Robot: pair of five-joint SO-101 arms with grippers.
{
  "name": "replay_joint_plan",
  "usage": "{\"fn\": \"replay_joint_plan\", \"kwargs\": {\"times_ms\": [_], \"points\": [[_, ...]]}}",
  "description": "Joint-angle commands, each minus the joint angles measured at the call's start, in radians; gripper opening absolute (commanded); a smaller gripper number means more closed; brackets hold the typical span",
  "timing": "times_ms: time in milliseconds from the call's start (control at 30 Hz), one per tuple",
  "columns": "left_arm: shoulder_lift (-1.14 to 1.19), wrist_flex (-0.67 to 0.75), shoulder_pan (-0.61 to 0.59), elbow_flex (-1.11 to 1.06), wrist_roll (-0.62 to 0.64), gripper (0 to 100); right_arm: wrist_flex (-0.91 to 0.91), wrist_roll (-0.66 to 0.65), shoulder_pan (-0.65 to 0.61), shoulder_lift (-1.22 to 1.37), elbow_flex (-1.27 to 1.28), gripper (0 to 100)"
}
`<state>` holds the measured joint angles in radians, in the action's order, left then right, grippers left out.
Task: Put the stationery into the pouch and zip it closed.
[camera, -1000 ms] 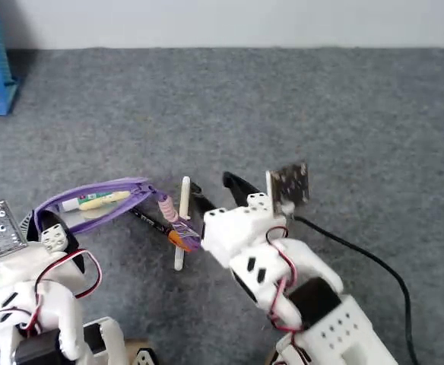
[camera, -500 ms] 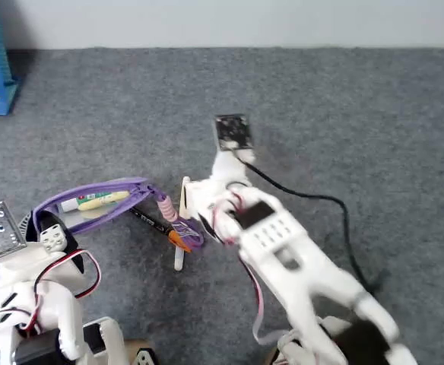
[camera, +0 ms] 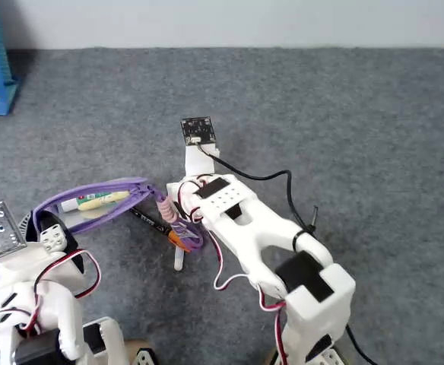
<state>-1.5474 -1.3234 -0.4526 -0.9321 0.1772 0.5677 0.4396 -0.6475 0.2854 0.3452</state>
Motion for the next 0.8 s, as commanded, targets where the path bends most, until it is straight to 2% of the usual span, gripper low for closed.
{"fn": "replay_joint_plan", "kwargs": {"times_ms": [0,167,267,467,567,767], "points": [[-0.005,0.0,-0.006,0.013,-0.008,1,-0.013,-0.011,-0.004,0.019,-0.064,18.8],[-0.005,0.0,-0.006,0.013,-0.008,1,-0.015,-0.066,-0.001,0.059,-0.074,0.2],[-0.005,-0.002,-0.006,0.013,-0.008,1,0.028,-0.069,0.008,0.058,-0.087,2.9],[-0.005,-0.002,-0.006,0.013,-0.009,1,0.206,-0.098,0.058,0.019,-0.132,0.8],[-0.005,-0.002,-0.006,0.012,-0.009,1,0.289,-0.1,0.091,-0.065,-0.126,0.8],[-0.005,-0.002,-0.006,0.007,-0.009,1,0.351,-0.212,0.134,-0.349,-0.002,0.8]]}}
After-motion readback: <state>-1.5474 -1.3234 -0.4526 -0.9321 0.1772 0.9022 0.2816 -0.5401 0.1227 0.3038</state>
